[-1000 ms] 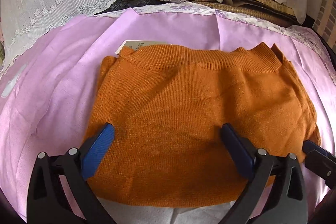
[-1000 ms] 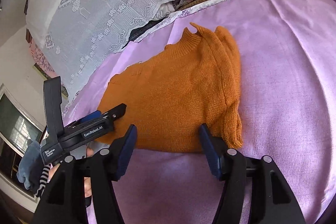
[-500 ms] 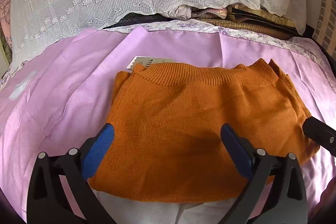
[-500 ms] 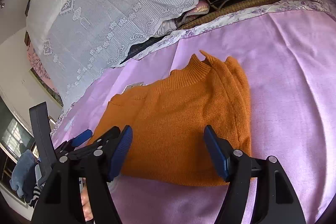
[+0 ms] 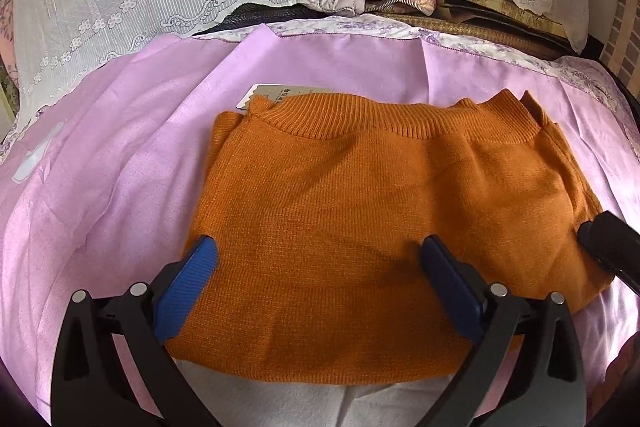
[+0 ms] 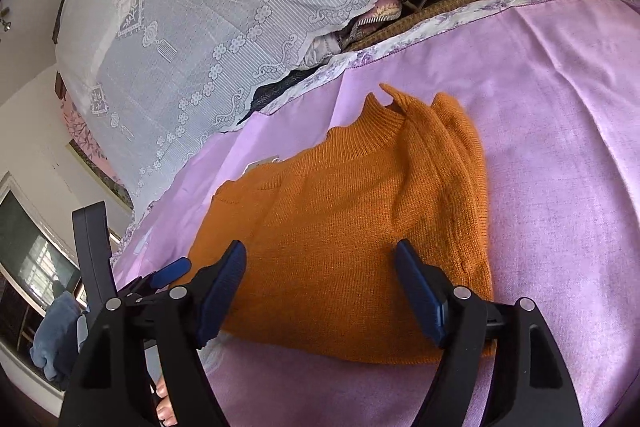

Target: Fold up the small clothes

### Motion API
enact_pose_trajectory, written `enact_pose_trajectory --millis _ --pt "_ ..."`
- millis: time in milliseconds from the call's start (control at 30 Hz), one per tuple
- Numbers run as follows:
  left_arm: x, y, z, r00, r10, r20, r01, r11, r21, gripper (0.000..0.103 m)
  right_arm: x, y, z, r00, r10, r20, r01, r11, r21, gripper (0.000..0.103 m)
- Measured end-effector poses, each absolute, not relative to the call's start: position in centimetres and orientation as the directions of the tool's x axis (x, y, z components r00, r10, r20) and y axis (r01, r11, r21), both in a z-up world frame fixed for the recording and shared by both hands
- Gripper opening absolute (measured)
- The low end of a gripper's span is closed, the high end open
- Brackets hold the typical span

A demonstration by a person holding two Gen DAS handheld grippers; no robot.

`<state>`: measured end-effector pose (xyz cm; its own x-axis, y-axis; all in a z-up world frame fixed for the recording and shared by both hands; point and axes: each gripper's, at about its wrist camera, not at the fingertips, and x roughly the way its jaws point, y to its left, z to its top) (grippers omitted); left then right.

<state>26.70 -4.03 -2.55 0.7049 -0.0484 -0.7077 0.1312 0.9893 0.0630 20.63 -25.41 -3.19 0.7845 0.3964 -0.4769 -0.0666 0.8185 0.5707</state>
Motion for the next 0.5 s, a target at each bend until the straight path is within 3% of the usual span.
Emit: enact_pose_trajectory --millis 167,500 --pt "25.1 -3.8 -1.3 0.754 -0.027 -0.657 0.119 0.988 0.096 0.099 18.6 -26.9 -1.3 0.836 0.352 -0.422 -0.067 0.828 0.557 0.077" --pt "25.6 -3.1 -1.2 0.734 -0.036 -0.678 0.109 0.992 0.065 0.099 19.6 -32.1 -3.3 0.814 0.316 -0.488 0.078 0.772 0.630 0.077"
